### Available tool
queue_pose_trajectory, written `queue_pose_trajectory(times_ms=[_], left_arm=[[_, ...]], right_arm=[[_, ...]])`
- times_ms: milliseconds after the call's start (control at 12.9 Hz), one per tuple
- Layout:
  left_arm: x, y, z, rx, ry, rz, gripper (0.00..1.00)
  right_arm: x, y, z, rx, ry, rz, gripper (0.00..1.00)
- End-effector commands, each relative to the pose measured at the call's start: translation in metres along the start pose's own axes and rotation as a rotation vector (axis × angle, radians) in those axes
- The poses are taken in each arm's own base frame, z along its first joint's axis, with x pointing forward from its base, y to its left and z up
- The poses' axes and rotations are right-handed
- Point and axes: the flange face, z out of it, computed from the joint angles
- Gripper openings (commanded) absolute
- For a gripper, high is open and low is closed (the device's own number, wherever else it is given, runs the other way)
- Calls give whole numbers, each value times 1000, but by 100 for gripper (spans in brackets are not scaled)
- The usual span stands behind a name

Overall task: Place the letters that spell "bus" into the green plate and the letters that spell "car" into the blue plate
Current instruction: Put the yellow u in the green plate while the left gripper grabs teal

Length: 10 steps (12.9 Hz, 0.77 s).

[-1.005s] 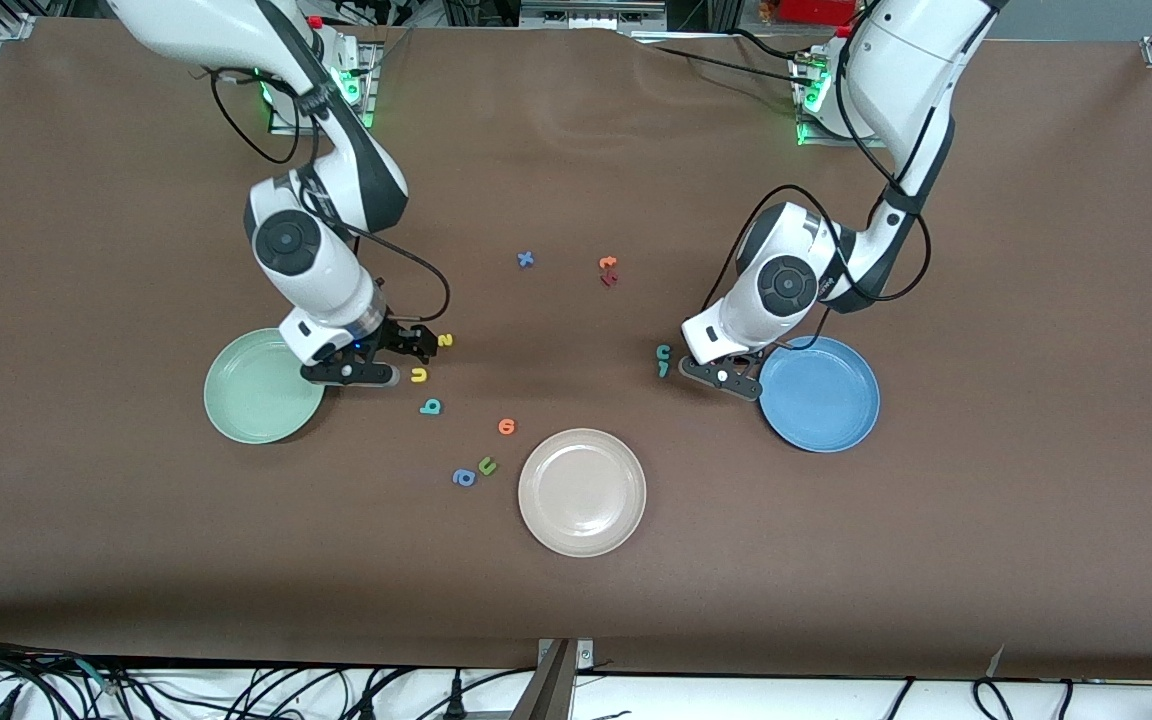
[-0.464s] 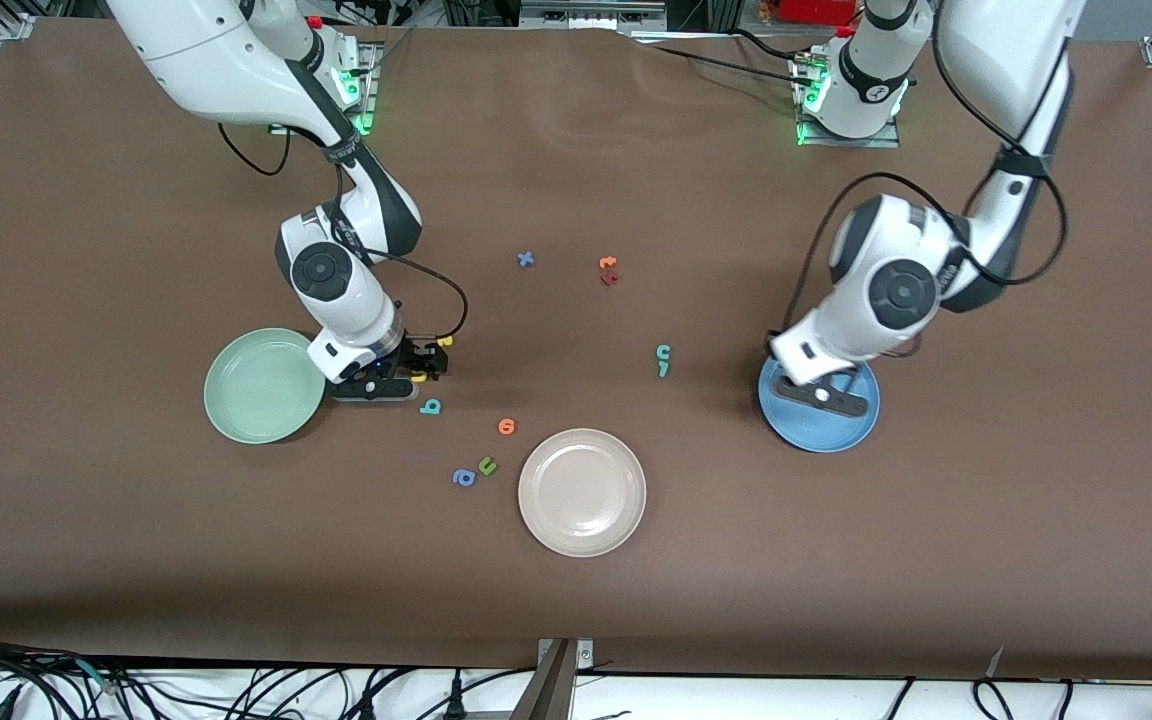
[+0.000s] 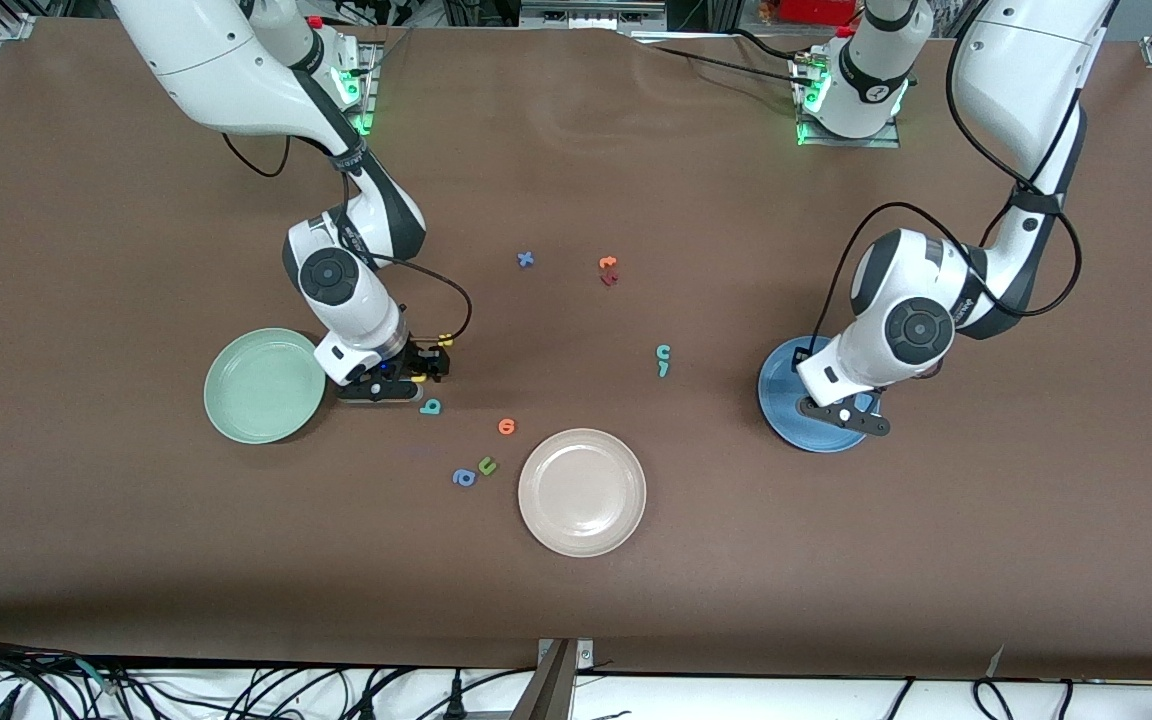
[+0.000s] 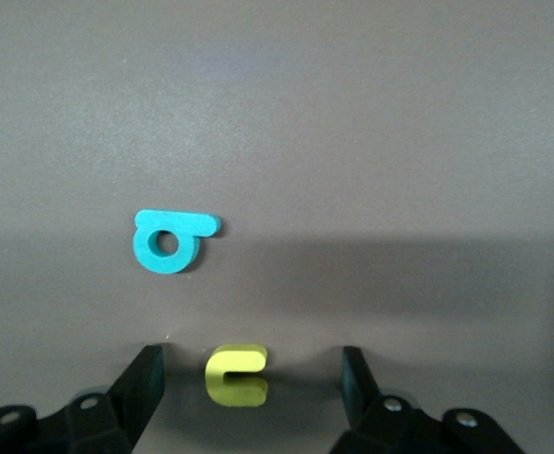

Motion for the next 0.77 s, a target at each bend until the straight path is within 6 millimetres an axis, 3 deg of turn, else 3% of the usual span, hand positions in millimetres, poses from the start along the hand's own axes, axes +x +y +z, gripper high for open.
queue_pose_trajectory(times_ms=[0, 77, 232, 387, 464, 696], left_arm=[[13, 22, -24, 1, 37, 28, 100], [17, 43, -32, -11, 54, 49, 100], [26, 74, -51, -36, 94, 3, 100], [36, 127, -57, -62, 114, -45, 100], [39, 160, -54, -69, 115, -57, 100], [42, 218, -29, -66, 101, -32, 96]], right_arm=[[1, -6, 3, -3, 14, 0, 81], [0, -7, 4, -4, 12, -3, 80], [-1, -10, 4, -3, 12, -8, 70], [-1, -10, 6, -4, 11, -8, 55], [-2, -9, 7, -5, 8, -8, 50], [-2, -10, 7, -4, 9, -9, 42]])
